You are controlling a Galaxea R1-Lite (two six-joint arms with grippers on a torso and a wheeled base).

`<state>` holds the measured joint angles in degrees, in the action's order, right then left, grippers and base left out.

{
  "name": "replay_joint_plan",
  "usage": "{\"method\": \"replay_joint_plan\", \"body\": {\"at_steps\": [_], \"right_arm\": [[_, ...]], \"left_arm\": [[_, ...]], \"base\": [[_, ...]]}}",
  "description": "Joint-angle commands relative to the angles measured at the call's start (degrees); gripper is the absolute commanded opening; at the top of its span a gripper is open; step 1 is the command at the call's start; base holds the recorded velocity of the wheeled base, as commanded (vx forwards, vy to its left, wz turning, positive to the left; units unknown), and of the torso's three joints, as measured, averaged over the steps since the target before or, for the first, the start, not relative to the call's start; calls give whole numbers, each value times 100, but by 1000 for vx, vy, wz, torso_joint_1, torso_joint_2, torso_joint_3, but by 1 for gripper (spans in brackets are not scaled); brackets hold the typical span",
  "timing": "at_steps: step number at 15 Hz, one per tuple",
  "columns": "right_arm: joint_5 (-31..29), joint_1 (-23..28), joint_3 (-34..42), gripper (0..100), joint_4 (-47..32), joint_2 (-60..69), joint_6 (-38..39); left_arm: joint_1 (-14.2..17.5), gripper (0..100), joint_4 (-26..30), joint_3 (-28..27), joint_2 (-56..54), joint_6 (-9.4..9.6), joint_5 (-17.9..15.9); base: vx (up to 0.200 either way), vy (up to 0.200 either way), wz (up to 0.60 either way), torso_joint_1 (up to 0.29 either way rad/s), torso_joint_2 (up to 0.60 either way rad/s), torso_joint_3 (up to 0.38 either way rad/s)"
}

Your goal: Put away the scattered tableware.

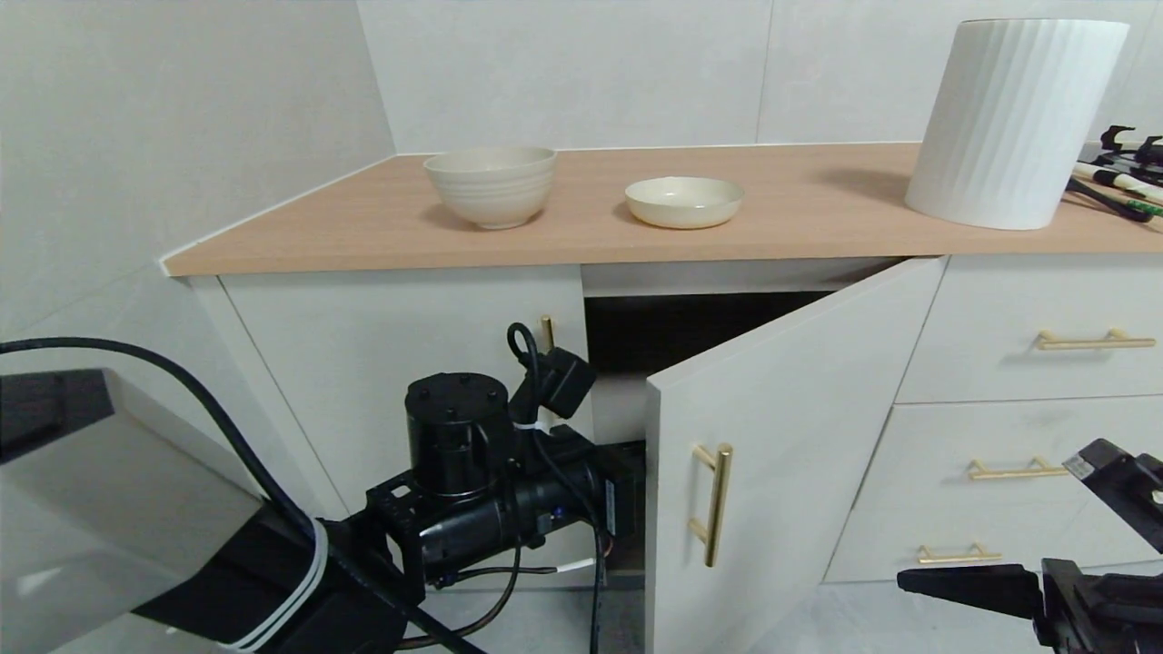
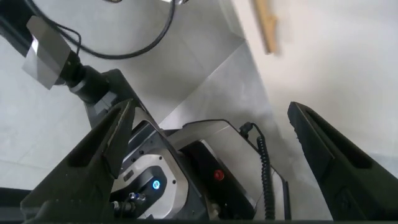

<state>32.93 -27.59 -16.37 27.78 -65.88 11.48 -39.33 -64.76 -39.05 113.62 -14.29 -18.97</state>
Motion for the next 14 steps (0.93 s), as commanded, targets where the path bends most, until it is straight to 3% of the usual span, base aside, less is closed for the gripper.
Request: {"method": "replay_joint_plan", "body": {"at_steps": [1, 7, 8, 14], "right_arm": [[3, -1, 55, 100, -1, 93, -6], [3, -19, 64, 100, -10, 216, -6], [3, -54, 64, 100, -10, 225, -6], [3, -177, 82, 100, -1, 497, -6]], "left_arm": [[-110, 0, -2, -367, 398, -4, 60], [-207, 0, 7, -376, 372, -4, 192], [-207, 0, 33, -384, 372, -4, 192], [-348, 0, 341, -789, 644, -4, 245]], "base": [[0, 0, 0, 0, 0, 0], [0, 0, 0, 0, 0, 0], [-200, 0, 0, 2, 7, 2], [0, 0, 0, 0, 0, 0]]}}
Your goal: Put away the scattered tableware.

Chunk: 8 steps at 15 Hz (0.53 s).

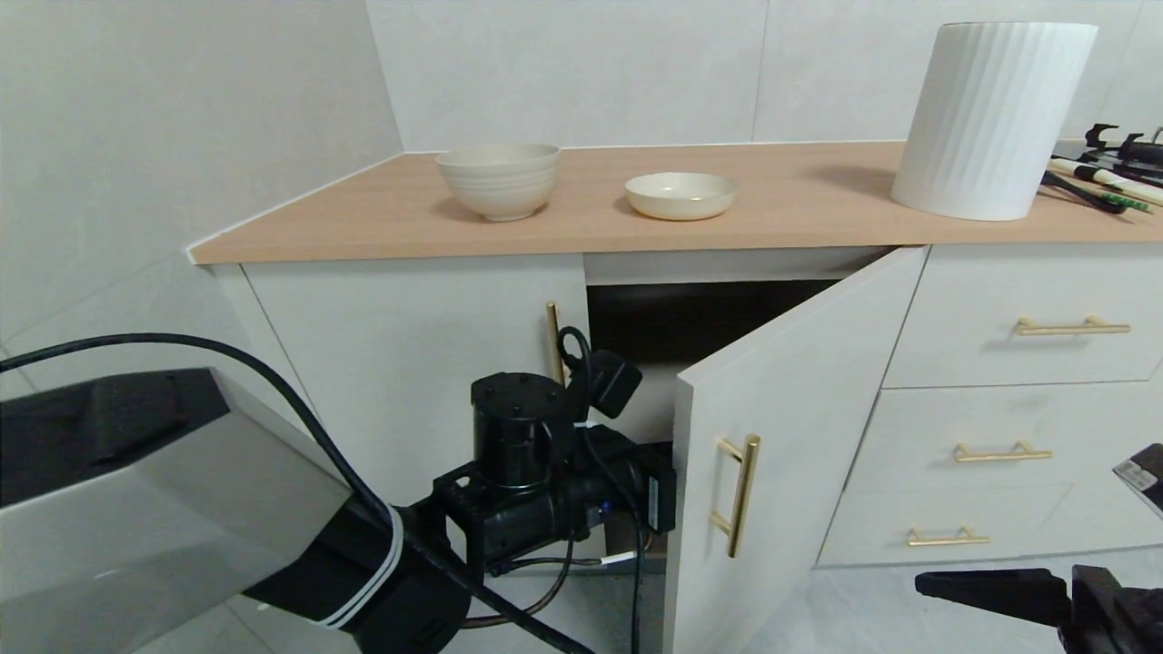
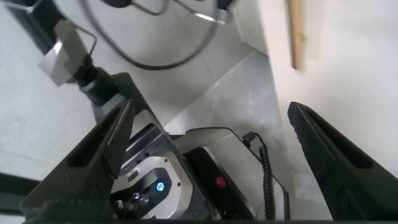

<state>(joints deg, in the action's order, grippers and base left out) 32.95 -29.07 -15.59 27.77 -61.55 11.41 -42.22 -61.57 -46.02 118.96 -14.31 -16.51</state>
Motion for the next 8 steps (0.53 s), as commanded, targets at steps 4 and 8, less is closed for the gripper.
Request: {"method": "replay_joint_plan", "body": {"at_steps": [4, 8], "right_arm": [[1, -274, 30, 100, -17, 284, 10], [695, -344, 109, 100, -35, 820, 28]], "left_arm": [[-498, 0, 111, -267, 181, -124, 200], [-1904, 0, 102, -320, -127, -625, 200]], "base": [[0, 0, 0, 0, 0, 0], [0, 0, 0, 0, 0, 0]]}}
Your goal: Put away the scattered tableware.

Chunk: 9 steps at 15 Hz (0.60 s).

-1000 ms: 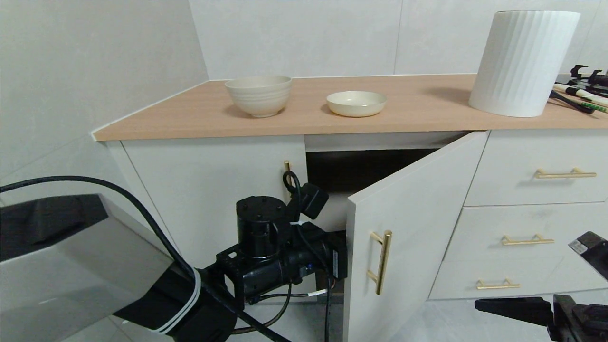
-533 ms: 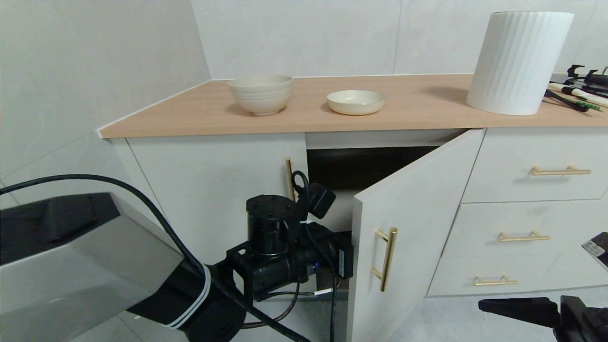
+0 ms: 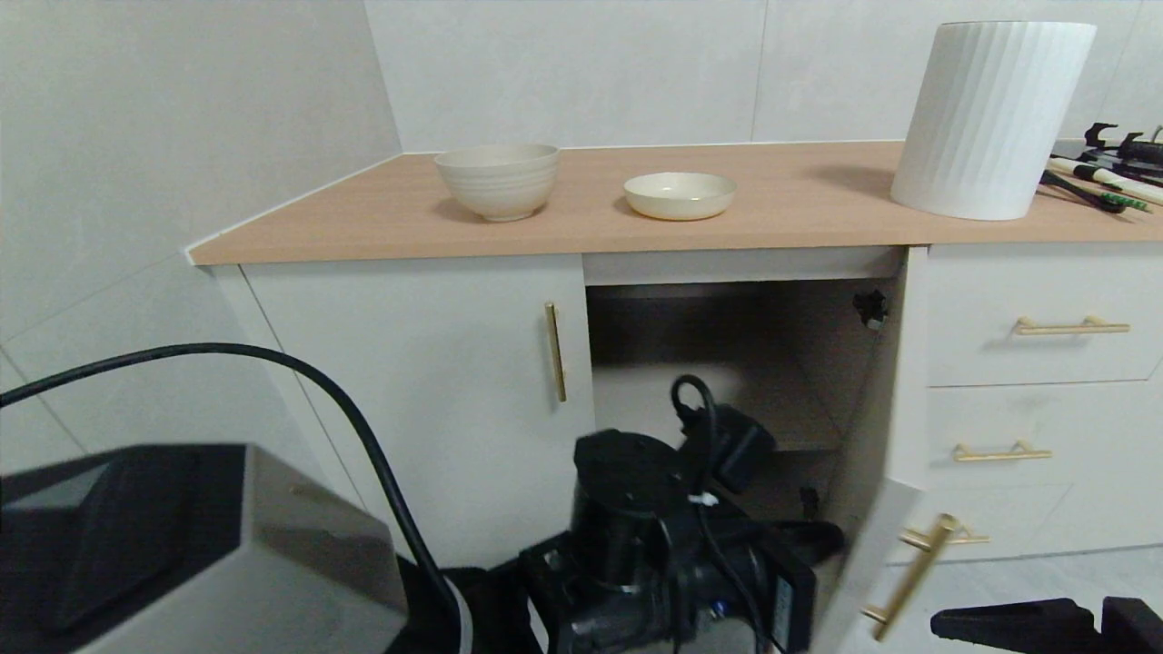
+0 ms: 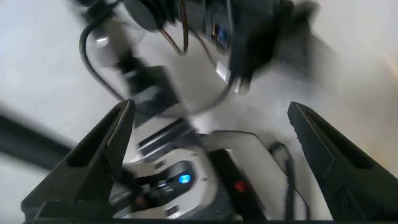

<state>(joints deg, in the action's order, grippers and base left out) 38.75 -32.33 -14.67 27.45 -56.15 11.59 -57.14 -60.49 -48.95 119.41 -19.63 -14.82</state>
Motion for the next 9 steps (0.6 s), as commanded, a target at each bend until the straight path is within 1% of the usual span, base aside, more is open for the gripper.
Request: {"method": "replay_joint_plan", "body": {"at_steps": [1, 2, 3, 6, 8, 9], "right_arm": [[176, -19, 25, 100, -3, 368, 10], [176, -19, 25, 100, -3, 368, 10], [220, -19, 25, 100, -12, 438, 18], [238, -28, 8, 100, -12, 429, 18], [203, -19, -159, 100, -38, 52, 62], [168, -10, -335, 100, -126, -195, 62]], "left_arm": [[-465, 0, -15, -10, -216, -103, 32], [-465, 0, -15, -10, -216, -103, 32], [-386, 0, -24, 34, -348, -173, 41], [150, 0, -33, 386, -629, -173, 59], [915, 0, -24, 781, -1060, -138, 50], [1152, 0, 2, 895, -1227, -112, 50]], "base": [[0, 0, 0, 0, 0, 0], [0, 0, 0, 0, 0, 0], [0, 0, 0, 0, 0, 0], [0, 0, 0, 0, 0, 0], [0, 0, 0, 0, 0, 0], [0, 0, 0, 0, 0, 0]]}}
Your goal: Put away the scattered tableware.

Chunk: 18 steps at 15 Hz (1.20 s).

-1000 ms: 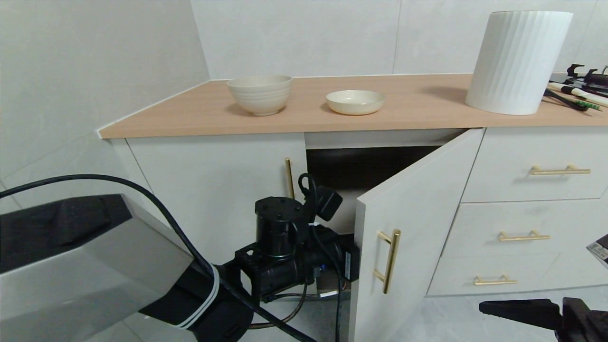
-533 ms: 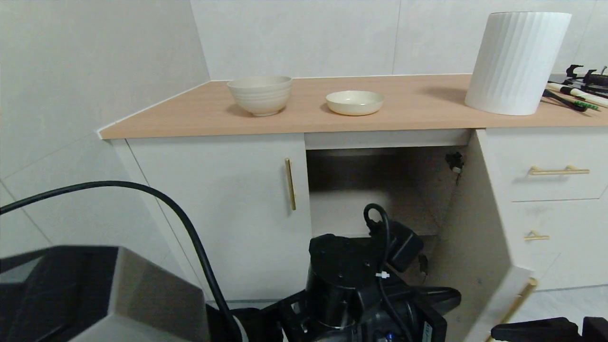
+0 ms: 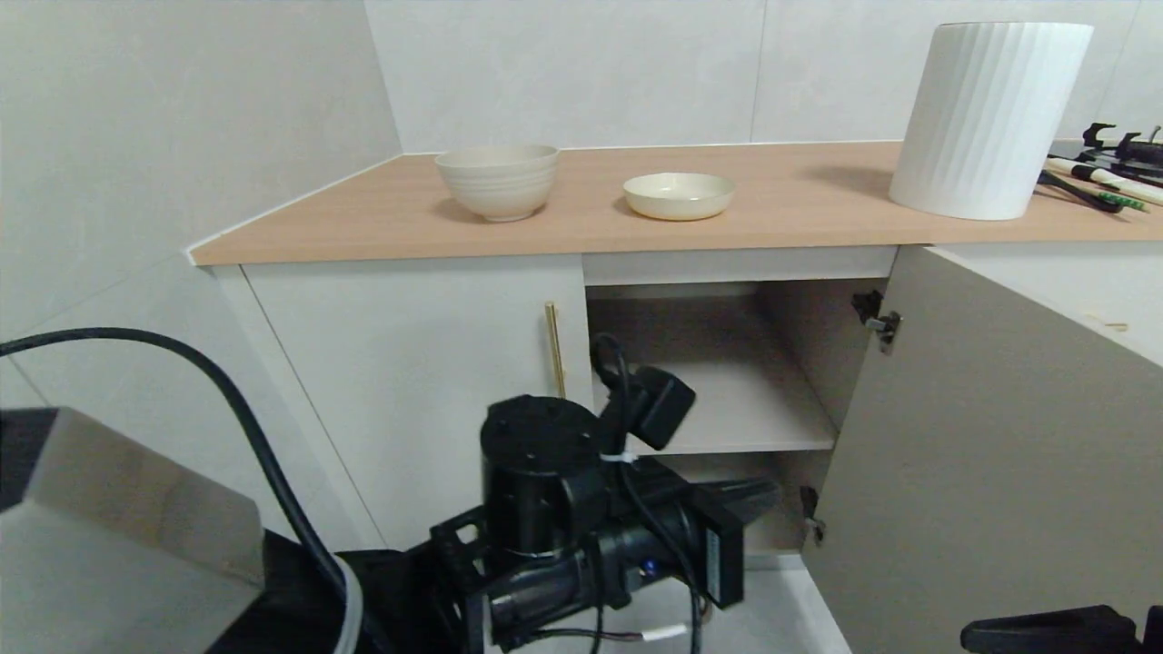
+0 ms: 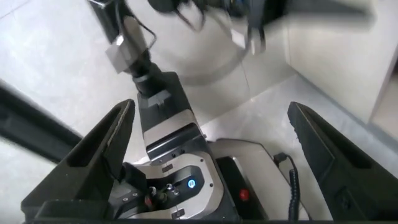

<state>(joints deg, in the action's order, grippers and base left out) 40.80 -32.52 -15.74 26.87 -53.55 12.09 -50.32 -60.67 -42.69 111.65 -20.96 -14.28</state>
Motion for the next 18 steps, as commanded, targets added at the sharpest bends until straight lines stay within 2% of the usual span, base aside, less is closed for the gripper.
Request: {"method": "replay_joint_plan", "body": {"at_steps": [1, 2, 3, 4, 6, 7, 8, 9, 10, 11, 12, 13, 16, 17, 18], "right_arm": [[-134, 124, -676, 100, -402, -1131, 4], [-301, 264, -993, 100, -490, -1799, -67], [-485, 273, -1177, 100, -481, -2142, -137], [-986, 264, -1625, 100, -490, -2757, -418], [-1118, 220, -2082, 100, -551, -3056, -489], [-1136, 124, -2496, 100, -806, -3109, -497], [-1180, 106, -3067, 100, -1061, -3276, -497], [-1391, 27, -3559, 100, -1333, -3434, -497], [-2138, -263, -3902, 100, -1562, -3592, -506], [-3105, -527, -3867, 100, -1553, -3733, -471], [-3614, -694, -3805, 100, -1553, -3829, -453], [-3781, -861, -3779, 100, -1553, -3829, -401], [-3852, -931, -3779, 100, -1553, -3777, -146], [-3904, -931, -3779, 100, -1553, -3768, -146], [-3940, -931, -3788, 100, -1553, -3750, -146]], "left_arm": [[910, 0, 20, 578, -785, 294, -14], [1279, 0, 38, 797, -1014, 575, -5], [1481, 0, 38, 903, -1137, 689, -5], [1886, 0, 56, 1096, -1418, 751, -14], [2281, 0, 266, 1193, -1743, 768, -14], [2606, 0, 820, 1193, -2139, 874, -5], [2879, 0, 1497, 1131, -2332, 1138, -5], [3020, 0, 1910, 1114, -2473, 1375, 4], [3274, 0, 2244, 1131, -2710, 1542, 12], [3459, 0, 2437, 1070, -2763, 1551, 4], [3512, 0, 2473, 973, -2763, 1559, -5], [3512, 0, 2481, 868, -2710, 1559, 4], [3512, 0, 2516, 877, -2693, 1559, 4], [3512, 100, 2525, 868, -2710, 1559, 4], [3512, 100, 2525, 868, -2737, 1559, 4]], "base": [[0, 0, 0, 0, 0, 0], [0, 0, 0, 0, 0, 0], [0, 0, 0, 0, 0, 0], [0, 0, 0, 0, 0, 0], [0, 0, 0, 0, 0, 0], [0, 0, 0, 0, 0, 0], [0, 0, 0, 0, 0, 0], [0, 0, 0, 0, 0, 0], [0, 0, 0, 0, 0, 0], [0, 0, 0, 0, 0, 0], [0, 0, 0, 0, 0, 0], [0, 0, 0, 0, 0, 0], [0, 0, 0, 0, 0, 0], [0, 0, 0, 0, 0, 0], [0, 0, 0, 0, 0, 0]]}}
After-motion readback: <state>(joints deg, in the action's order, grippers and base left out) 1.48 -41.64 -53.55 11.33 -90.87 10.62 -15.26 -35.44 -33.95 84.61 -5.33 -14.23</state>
